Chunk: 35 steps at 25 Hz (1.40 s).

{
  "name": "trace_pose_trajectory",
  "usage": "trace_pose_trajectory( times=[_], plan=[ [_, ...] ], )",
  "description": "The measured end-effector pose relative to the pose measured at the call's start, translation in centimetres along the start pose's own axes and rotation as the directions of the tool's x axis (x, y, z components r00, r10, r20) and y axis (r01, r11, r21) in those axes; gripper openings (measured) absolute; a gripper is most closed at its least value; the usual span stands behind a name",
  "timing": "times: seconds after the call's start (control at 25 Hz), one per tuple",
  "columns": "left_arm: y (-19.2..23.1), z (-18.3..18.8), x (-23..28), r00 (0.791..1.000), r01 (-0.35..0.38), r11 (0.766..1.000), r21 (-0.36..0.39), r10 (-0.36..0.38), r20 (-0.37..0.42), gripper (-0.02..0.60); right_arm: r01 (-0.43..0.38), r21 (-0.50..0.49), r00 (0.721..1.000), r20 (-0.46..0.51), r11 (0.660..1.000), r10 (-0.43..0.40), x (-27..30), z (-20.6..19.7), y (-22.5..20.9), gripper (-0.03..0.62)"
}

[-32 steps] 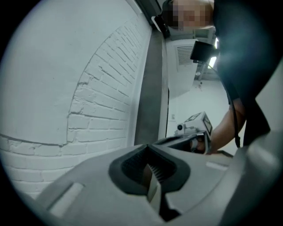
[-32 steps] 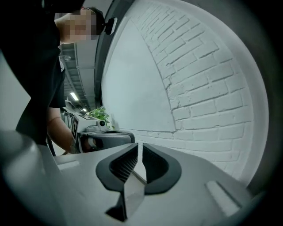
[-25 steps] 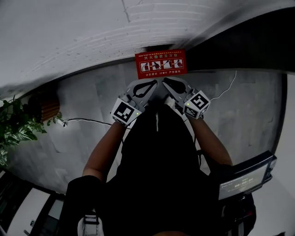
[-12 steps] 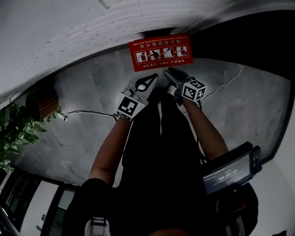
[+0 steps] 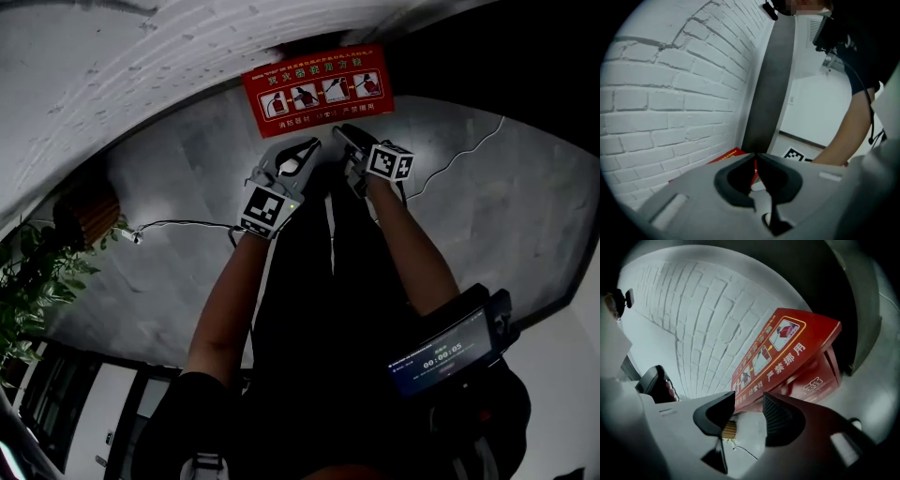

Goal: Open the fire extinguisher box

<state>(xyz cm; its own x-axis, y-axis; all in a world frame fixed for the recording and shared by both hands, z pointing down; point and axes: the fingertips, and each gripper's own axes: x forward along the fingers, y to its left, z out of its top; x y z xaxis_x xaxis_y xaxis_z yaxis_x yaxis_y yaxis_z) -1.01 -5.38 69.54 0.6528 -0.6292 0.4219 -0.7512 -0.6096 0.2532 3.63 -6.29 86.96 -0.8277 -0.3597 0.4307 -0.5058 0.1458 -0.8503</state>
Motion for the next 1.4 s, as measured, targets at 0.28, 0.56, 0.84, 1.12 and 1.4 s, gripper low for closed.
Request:
trace_pose_trajectory(
  times=[0.28, 0.56, 0.84, 1.12, 1.4],
  plan=[
    [0.7, -3.2, 2.2, 0.998, -0.011, 0.998, -0.057, 0.008, -0.056, 0.015, 0.009, 0.133, 0.999, 0.030, 0.991, -0.013, 1.3, 0.1, -2.6, 0.133],
    [-0.4, -5.3, 2.3, 0.997, -0.014, 0.997, -0.080, 0.008, -0.075, 0.017, -0.029, 0.234, 0.997, 0.078, 0.972, 0.011, 2.0, -0.3, -3.9, 0.193],
    [-0.5, -5.2, 2.3, 0.997, -0.014, 0.997, -0.070, 0.009, -0.077, 0.017, -0.005, 0.288, 0.997, 0.071, 0.958, -0.016, 2.3, -0.3, -4.6, 0.138],
    [-0.4, -2.7, 1.9, 0.998, -0.020, 0.998, -0.051, 0.017, -0.058, 0.017, -0.033, 0.312, 0.994, 0.106, 0.949, 0.000, 0.5, 1.2, -1.5, 0.118],
    [0.0, 2.1, -0.6, 0.999, -0.044, 0.999, -0.024, 0.044, -0.020, 0.017, -0.072, 0.296, 0.988, 0.152, 0.952, 0.028, -1.7, 5.0, 5.1, 0.112]
  ],
)
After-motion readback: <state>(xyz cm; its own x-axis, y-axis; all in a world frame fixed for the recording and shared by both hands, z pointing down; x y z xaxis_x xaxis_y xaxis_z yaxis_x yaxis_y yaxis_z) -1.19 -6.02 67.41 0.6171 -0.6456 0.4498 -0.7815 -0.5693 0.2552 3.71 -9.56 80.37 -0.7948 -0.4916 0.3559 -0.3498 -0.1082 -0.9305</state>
